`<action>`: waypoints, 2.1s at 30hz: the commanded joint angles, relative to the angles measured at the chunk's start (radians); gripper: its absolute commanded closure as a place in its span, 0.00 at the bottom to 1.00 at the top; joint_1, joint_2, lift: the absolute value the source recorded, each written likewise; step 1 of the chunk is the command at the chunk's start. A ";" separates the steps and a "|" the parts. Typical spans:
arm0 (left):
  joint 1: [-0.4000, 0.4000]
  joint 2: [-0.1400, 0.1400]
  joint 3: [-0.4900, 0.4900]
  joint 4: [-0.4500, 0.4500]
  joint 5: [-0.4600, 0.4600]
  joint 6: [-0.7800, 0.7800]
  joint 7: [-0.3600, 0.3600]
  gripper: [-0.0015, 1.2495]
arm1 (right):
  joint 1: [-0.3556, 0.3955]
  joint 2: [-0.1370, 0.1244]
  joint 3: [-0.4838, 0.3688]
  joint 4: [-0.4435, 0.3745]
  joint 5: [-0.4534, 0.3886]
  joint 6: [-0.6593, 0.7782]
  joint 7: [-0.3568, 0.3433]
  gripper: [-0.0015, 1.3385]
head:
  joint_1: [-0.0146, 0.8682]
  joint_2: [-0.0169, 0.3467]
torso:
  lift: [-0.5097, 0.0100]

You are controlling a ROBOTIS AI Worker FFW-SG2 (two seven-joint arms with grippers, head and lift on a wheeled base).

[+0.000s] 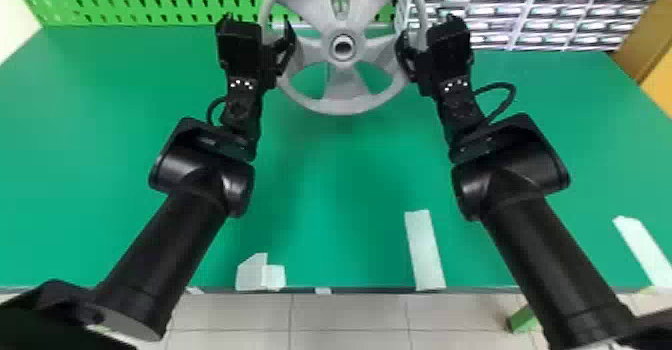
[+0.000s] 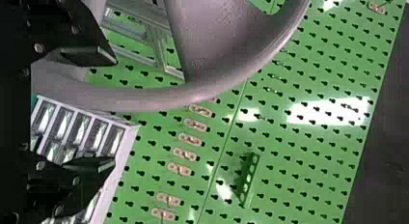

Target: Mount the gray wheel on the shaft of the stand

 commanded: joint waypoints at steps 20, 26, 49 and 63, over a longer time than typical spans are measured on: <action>0.008 0.000 0.016 -0.010 -0.009 0.002 0.000 0.18 | 0.003 0.001 -0.003 0.000 -0.002 -0.004 -0.002 0.28 | 1.00 0.19 | 0.79; 0.012 0.000 0.019 -0.016 -0.011 0.002 0.000 0.16 | 0.005 0.001 -0.003 0.000 -0.002 -0.008 0.000 0.28 | 1.00 0.19 | 0.79; 0.120 0.017 0.067 -0.194 -0.032 0.069 0.003 0.16 | 0.067 0.003 -0.017 -0.097 -0.019 -0.002 0.000 0.28 | 1.00 0.19 | 0.79; 0.210 0.031 0.088 -0.334 -0.022 0.101 0.003 0.16 | 0.126 0.000 -0.034 -0.186 -0.037 0.018 0.000 0.28 | 1.00 0.19 | 0.79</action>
